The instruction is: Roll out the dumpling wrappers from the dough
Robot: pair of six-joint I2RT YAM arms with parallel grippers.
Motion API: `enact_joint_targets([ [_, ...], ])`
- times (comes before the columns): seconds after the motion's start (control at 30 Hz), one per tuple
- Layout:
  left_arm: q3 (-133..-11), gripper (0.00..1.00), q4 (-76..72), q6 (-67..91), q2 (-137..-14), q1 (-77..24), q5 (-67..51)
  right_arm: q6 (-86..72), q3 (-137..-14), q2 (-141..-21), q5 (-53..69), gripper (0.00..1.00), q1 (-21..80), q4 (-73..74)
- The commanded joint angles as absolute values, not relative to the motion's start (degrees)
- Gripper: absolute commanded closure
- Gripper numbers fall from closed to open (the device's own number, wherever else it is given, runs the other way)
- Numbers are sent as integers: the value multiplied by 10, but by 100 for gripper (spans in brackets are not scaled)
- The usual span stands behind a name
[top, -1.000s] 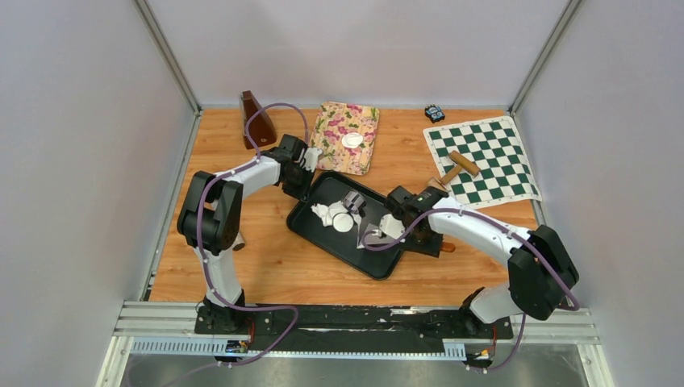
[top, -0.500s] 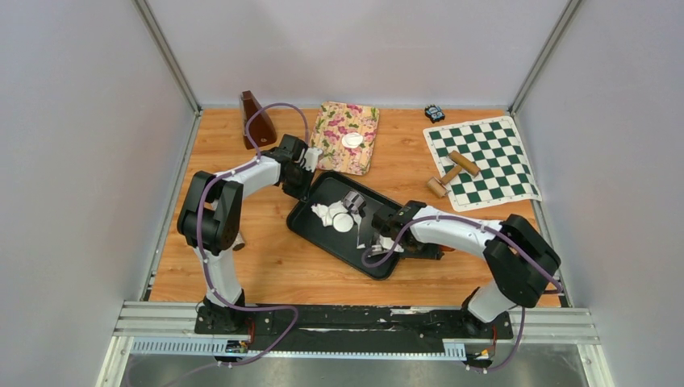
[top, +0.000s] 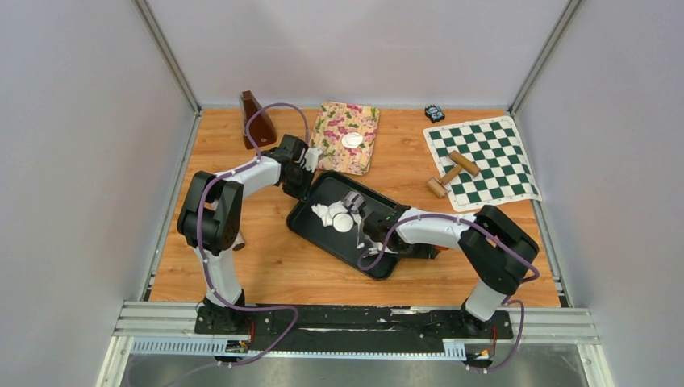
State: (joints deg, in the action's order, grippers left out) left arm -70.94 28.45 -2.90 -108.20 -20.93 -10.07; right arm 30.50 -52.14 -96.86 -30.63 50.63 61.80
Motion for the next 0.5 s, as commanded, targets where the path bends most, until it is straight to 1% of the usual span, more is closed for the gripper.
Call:
enact_joint_targets([
  [0.0, -700, 100, 293, -44, -1068, -211, -70, 305, -545, -967, -348, 100, 496, 611],
  [0.07, -700, 100, 293, -44, -1066, -210, -71, 306, -565, -948, -316, 100, 486, 629],
  [0.27, -700, 100, 294, -45, -1063, -211, -77, 308, -649, -893, -97, 100, 482, 699],
  [0.47, -700, 100, 294, -47, -1055, -211, -86, 354, -655, -902, 99, 100, 476, 759],
])
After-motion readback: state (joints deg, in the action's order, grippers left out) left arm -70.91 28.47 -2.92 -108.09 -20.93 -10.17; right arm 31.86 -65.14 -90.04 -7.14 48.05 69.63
